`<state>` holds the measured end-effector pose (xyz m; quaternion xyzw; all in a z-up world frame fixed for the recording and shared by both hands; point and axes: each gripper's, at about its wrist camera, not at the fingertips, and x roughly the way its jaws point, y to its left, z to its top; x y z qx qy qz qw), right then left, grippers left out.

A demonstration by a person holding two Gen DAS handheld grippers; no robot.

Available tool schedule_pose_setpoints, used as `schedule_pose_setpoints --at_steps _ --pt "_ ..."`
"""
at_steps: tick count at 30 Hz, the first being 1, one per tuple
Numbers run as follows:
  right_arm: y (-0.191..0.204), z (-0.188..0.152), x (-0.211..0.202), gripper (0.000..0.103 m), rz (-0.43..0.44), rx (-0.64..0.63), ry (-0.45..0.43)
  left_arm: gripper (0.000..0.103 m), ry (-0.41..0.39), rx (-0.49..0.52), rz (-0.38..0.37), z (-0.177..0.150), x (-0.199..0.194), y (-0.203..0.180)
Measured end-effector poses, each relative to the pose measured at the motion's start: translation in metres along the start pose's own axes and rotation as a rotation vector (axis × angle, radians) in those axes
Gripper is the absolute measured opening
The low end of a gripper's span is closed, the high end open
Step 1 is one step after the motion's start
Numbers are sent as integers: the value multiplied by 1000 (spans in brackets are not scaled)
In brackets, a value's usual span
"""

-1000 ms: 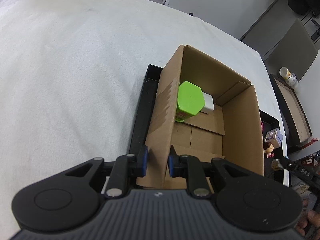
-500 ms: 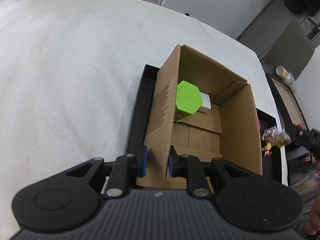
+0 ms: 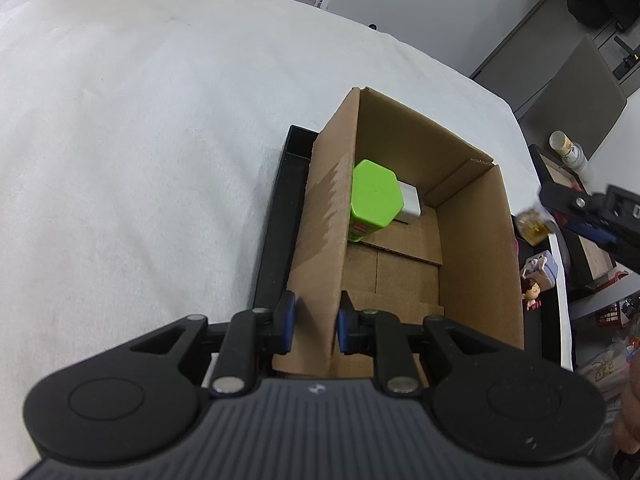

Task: Organize rigid objects
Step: 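Grasp the blue-red figure with mug and carry it toward the box, then lower the blue-red figure into the box and open the right gripper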

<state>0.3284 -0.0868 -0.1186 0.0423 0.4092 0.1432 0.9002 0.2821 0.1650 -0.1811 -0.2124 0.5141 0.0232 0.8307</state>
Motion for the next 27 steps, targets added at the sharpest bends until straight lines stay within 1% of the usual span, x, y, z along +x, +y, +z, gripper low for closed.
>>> schedule_pose_setpoints --at_steps 5,11,21,27 --pt "18 2 12 39 26 -47 25 19 2 -3 -6 0 1 1" --pt "35 1 31 39 23 -101 68 20 4 -1 -17 0 1 3" --pt "47 -5 54 39 -27 -171 136 20 27 -4 -46 -1 2 8" --pt "53 -9 65 39 -78 -211 169 20 32 -4 -57 0 3 8"
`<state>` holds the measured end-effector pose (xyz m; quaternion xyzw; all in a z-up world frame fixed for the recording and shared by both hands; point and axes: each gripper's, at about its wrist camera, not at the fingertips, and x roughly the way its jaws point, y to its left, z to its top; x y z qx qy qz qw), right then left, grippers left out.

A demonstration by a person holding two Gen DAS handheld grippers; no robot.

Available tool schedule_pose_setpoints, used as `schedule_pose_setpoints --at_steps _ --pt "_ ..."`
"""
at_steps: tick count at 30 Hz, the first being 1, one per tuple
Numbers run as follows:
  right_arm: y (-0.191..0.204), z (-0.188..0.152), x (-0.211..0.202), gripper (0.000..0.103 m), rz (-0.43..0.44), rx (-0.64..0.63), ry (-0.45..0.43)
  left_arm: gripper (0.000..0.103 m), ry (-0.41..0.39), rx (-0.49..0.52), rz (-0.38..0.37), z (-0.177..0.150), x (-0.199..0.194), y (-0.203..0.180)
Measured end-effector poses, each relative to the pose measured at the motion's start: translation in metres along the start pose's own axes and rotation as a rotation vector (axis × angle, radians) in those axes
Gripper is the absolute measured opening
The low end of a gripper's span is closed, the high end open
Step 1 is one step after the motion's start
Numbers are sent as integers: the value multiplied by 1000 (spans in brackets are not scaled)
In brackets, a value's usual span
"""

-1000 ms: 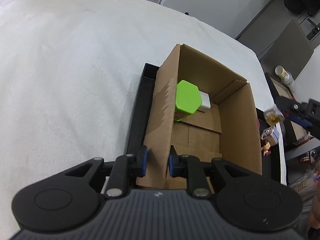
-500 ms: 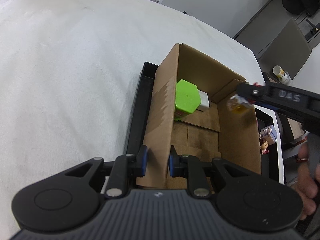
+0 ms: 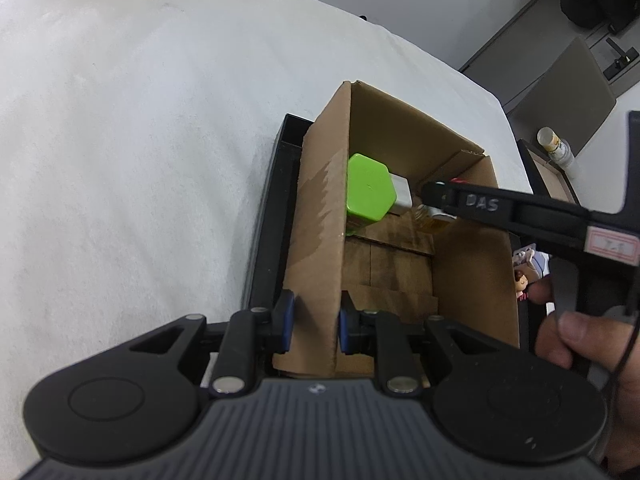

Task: Organize rigid objects
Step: 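Lower the blue-red figure into the box and open the right gripper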

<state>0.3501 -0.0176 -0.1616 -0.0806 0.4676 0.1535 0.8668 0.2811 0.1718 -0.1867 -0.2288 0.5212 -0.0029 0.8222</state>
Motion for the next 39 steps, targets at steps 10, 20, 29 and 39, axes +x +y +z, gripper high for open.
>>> schedule_pose_setpoints --at_steps 10,20,29,39 --pt "23 -2 9 40 -55 -81 28 21 -1 0 -10 -1 -1 3" --pt "9 -1 -18 47 -22 -39 -9 21 -7 -9 -5 -2 -3 3" --pt "-8 -7 -47 47 11 -29 -45 21 -16 -13 12 -2 -5 -1" --pt "-38 -22 -72 49 48 10 -77 21 -18 -15 26 -3 -6 -4"
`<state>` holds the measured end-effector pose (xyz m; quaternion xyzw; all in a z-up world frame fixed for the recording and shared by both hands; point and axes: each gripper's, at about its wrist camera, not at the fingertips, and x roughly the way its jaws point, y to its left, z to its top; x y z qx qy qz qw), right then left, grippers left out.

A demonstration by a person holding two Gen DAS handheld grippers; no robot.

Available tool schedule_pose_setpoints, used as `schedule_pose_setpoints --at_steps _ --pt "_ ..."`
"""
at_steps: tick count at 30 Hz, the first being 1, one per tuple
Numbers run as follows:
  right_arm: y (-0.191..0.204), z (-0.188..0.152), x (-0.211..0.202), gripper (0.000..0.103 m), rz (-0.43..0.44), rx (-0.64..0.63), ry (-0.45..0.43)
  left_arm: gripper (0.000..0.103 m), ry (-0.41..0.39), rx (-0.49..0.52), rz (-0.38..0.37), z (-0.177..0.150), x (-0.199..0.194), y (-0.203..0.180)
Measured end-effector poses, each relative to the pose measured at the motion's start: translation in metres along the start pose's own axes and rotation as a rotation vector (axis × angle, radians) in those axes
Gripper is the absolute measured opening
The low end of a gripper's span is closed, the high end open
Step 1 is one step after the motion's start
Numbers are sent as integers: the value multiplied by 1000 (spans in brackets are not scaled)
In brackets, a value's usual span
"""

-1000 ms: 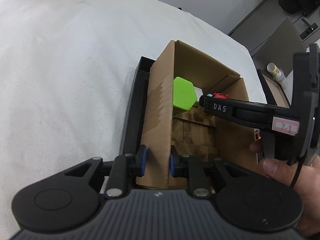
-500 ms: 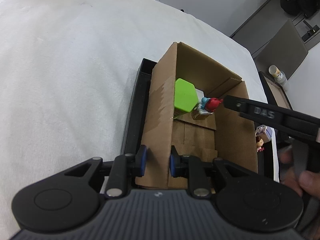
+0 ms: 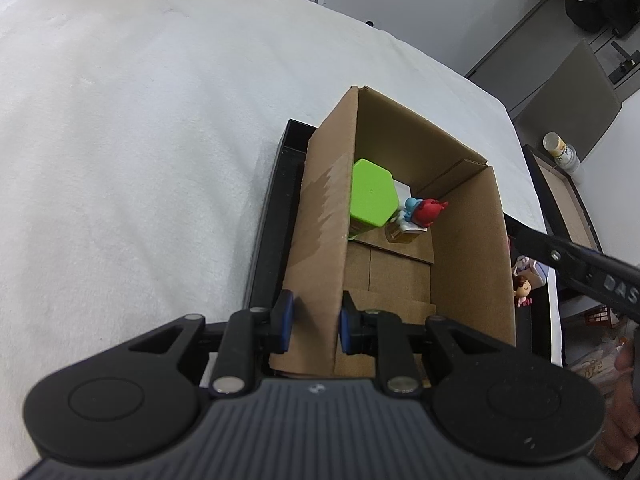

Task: Organize rigid objects
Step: 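Lower the blue-red figure into the box and open the right gripper, then move the right gripper over the tray and grasp the brown-haired girl figure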

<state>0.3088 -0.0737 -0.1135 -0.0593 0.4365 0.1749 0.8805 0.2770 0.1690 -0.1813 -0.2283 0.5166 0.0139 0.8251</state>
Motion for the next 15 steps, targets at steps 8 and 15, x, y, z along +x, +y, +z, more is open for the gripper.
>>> schedule_pose_setpoints --at_steps 8,15 --pt "-36 -19 -11 56 -3 79 -18 21 2 -3 16 0 1 -3" --pt "-62 -34 -12 59 -4 125 -23 21 2 2 42 0 1 -7"
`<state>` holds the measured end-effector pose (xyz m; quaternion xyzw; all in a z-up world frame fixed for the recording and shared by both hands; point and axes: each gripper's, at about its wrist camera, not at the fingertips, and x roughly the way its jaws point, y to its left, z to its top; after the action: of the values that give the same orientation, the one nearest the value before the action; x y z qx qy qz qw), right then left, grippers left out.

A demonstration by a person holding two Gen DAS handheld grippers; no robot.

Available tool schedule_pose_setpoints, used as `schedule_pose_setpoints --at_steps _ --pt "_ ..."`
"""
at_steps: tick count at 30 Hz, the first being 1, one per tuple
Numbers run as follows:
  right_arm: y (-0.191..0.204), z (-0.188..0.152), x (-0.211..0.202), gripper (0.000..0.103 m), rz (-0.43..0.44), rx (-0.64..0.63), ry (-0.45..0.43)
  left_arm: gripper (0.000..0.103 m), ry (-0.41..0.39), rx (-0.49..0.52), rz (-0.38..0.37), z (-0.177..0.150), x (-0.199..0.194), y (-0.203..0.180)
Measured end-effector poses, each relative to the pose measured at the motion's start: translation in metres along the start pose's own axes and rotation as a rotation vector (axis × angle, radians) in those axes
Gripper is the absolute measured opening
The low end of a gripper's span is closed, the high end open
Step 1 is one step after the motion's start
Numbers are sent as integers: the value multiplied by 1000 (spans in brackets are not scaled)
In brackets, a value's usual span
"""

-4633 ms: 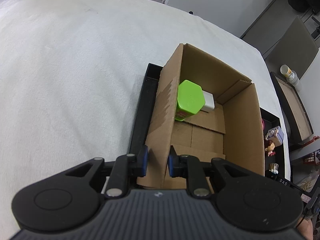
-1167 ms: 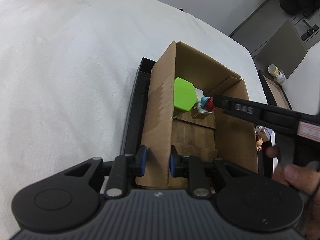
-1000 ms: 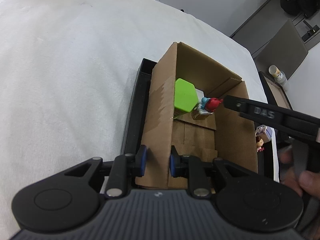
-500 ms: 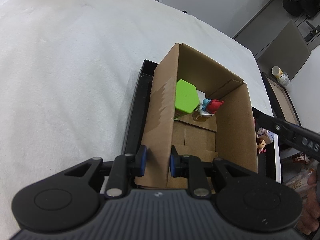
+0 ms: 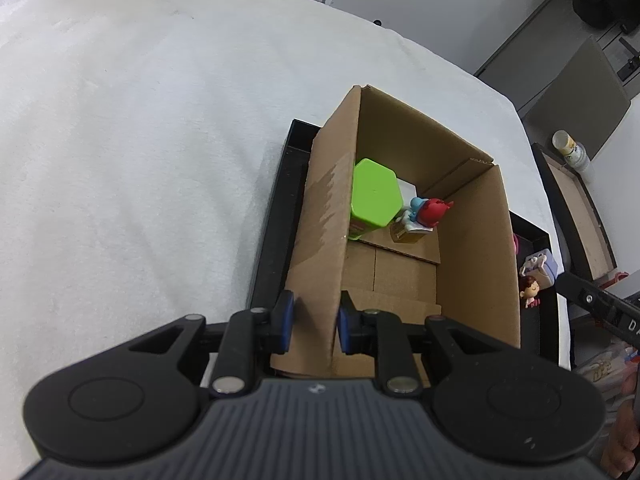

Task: Organize rigid objects
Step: 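Move the right gripper over the tray and grasp the brown-haired girl figure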

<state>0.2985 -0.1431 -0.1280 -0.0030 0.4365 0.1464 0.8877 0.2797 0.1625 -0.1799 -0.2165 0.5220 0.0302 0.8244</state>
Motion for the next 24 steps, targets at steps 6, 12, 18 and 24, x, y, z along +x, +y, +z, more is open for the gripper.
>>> schedule_pose_setpoints --at_steps 6,12,18,24 --pt "-18 -10 4 64 1 19 -16 21 3 5 17 0 1 -4" --pt "-44 -21 13 64 -12 68 -44 21 9 10 37 -2 2 -6" --pt "-69 -28 28 64 -74 142 -60 21 19 15 50 -3 3 -9" --pt "-82 -34 46 64 -113 179 -38 21 27 26 55 -2 7 -9"
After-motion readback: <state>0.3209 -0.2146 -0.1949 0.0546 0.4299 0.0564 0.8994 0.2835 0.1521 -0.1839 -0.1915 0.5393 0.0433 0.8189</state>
